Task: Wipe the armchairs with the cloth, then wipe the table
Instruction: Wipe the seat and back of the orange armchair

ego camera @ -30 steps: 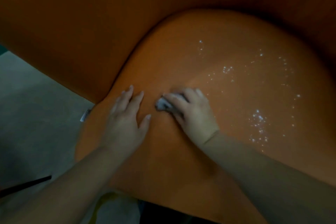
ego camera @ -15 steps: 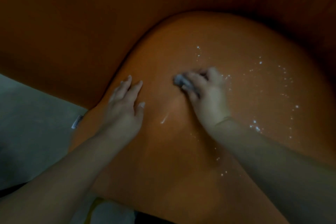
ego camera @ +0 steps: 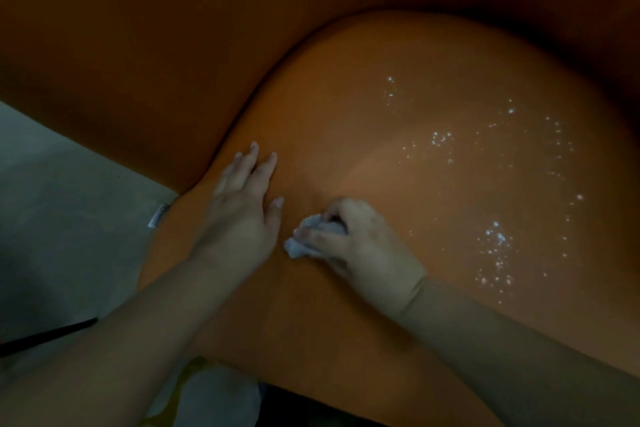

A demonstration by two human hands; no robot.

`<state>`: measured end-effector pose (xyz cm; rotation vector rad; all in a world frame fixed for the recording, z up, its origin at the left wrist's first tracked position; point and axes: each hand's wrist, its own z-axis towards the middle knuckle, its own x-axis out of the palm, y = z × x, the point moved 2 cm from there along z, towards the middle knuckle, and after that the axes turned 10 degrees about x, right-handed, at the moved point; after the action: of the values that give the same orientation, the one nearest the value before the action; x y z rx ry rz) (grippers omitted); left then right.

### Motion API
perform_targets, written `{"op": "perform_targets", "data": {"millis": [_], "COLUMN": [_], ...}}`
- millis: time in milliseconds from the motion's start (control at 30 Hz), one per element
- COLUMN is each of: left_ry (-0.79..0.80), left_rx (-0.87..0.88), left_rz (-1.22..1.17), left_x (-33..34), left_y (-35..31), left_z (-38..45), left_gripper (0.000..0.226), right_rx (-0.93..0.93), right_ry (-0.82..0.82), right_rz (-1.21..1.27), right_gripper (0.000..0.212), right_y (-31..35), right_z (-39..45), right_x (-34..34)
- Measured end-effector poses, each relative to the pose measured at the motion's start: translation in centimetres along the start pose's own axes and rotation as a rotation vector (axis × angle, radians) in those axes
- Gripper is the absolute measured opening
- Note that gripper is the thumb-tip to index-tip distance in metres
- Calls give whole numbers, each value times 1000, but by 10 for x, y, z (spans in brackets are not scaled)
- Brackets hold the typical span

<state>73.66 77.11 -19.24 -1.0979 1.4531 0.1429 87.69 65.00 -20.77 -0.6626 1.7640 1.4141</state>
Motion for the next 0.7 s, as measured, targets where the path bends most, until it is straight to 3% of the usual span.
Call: {"op": "perform_targets", "data": {"millis": [67, 133, 200, 300, 333, 400, 567, 600, 700], "left_ry": [-25, -28, -34, -42, -51, -70, -95, -94, -95], "left_rx": [-3, -5, -5, -11, -15, -39, 15, 27, 49], "left_rz": [8, -1, 3, 42, 64, 79, 130, 138, 149], "left_x": [2, 2, 5, 8, 10, 14, 21, 22, 27], "left_y": [0, 1, 0, -3, -5, -11, -27, -30, -41], "left_z": [-1, -1, -2, -2, -2, 0, 10, 12, 23], "left_gripper": [59, 59, 60, 64, 66, 68, 69, 70, 70], "right_rx": [131, 306, 375, 60, -87, -124, 428, 438, 73], "right_ry": [-105, -273, -274, -164, -93, -122, -507, -438, -165], "right_rz": [-14, 60, 33, 14, -9, -157, 154, 224, 29], "right_gripper": [21, 10, 18, 8, 19, 28, 20, 15, 29], "right_y": [-21, -28, -24, -2, 3, -14, -74, -70, -51], "right_z": [6, 15, 16, 1, -4, 0, 35, 36, 25], "right_x": [-21, -43, -40, -16, -11, -24, -68, -62, -46]}}
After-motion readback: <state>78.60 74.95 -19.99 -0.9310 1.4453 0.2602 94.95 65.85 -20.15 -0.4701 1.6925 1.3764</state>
